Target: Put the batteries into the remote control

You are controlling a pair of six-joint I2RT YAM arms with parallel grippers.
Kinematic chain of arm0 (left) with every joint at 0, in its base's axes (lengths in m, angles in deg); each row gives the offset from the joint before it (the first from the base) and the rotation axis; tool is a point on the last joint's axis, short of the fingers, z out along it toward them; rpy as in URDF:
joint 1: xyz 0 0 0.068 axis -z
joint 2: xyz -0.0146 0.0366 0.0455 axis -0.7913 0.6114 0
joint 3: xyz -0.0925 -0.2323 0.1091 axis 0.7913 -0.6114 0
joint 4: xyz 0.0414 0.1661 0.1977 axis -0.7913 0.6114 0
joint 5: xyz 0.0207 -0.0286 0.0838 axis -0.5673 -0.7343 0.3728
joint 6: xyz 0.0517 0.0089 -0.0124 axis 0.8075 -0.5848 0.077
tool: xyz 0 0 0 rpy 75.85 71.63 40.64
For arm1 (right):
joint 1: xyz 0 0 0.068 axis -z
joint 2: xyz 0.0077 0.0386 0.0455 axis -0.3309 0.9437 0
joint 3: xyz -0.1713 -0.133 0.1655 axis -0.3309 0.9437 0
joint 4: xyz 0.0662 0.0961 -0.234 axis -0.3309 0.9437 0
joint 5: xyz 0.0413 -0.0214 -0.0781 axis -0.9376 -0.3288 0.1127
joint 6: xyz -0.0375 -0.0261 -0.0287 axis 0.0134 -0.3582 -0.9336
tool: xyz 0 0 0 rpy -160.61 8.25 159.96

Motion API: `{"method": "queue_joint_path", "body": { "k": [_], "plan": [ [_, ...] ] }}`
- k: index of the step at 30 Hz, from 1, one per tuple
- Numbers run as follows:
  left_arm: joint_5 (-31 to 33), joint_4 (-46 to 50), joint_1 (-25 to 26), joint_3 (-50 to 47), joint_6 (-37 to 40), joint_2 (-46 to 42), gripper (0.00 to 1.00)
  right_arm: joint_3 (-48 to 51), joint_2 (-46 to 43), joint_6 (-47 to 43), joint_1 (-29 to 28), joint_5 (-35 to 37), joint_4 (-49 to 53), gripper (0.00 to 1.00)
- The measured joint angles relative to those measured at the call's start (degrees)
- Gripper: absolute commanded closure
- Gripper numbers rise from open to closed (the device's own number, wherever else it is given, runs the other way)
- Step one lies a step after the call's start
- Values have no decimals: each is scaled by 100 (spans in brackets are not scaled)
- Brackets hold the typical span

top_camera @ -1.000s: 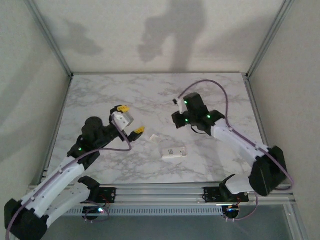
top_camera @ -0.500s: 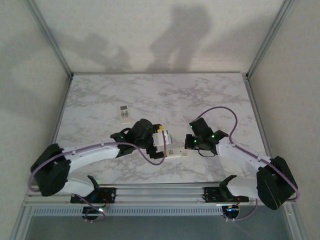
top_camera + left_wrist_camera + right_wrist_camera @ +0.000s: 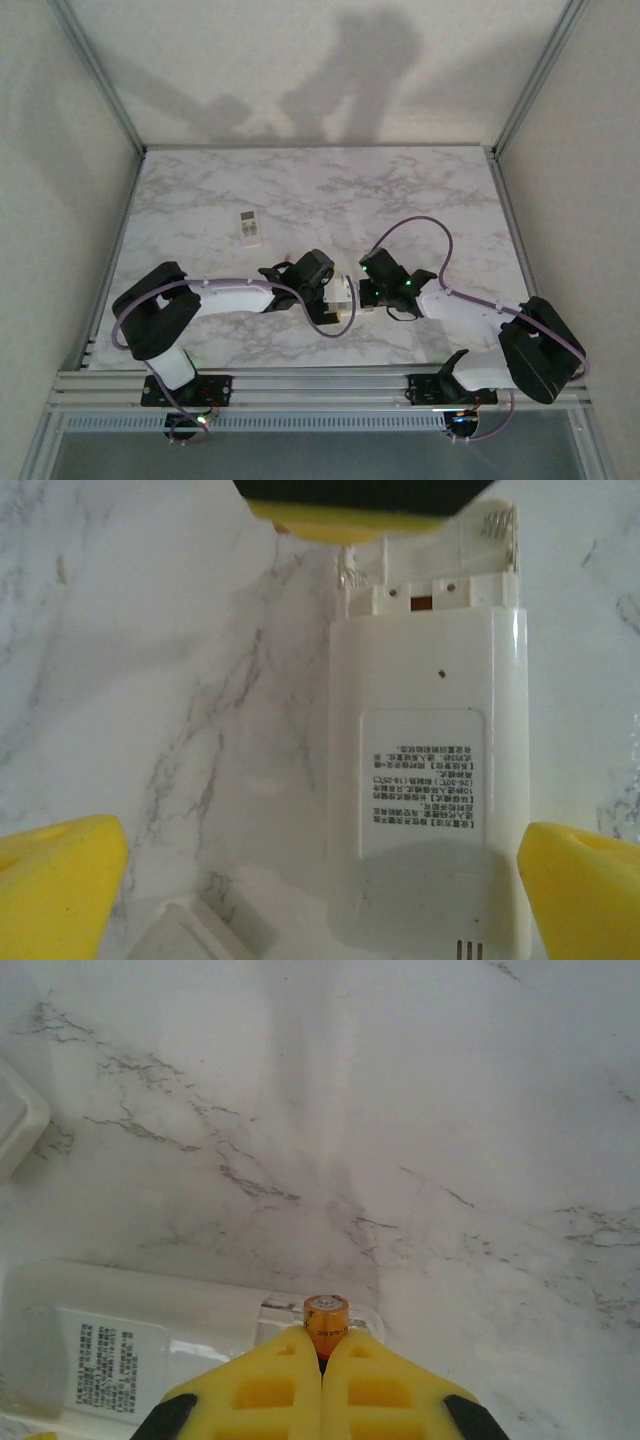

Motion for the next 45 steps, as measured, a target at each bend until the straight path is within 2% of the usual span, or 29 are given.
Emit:
{"method": "queue_joint_path", "body": {
  "k": [3,14,24,31,34,39,42,45],
  "plan": [
    [-26,-4,7,28,0,63,1,44,57,11,-37,70,-118,95],
    [-280,-24,11,59,-57,192,14,442,68,199,-153,192,-483,94],
    [-304,-50,22,120,-177,435,18,673,-20,459,-236,284,-789,85],
    [-299,-48,22,122,-243,435,22,673,-199,697,-315,275,-466,79],
    [-302,-48,22,122,-264,437,23,660,-317,756,-317,267,-291,74],
    [-317,-42,22,138,-282,459,25,417,-365,817,-321,267,87,72],
    [-345,11,22,199,-284,509,27,234,-400,914,-321,350,337,67],
    [-391,57,22,258,-282,551,31,61,-450,1082,-319,433,560,68]
  ]
}}
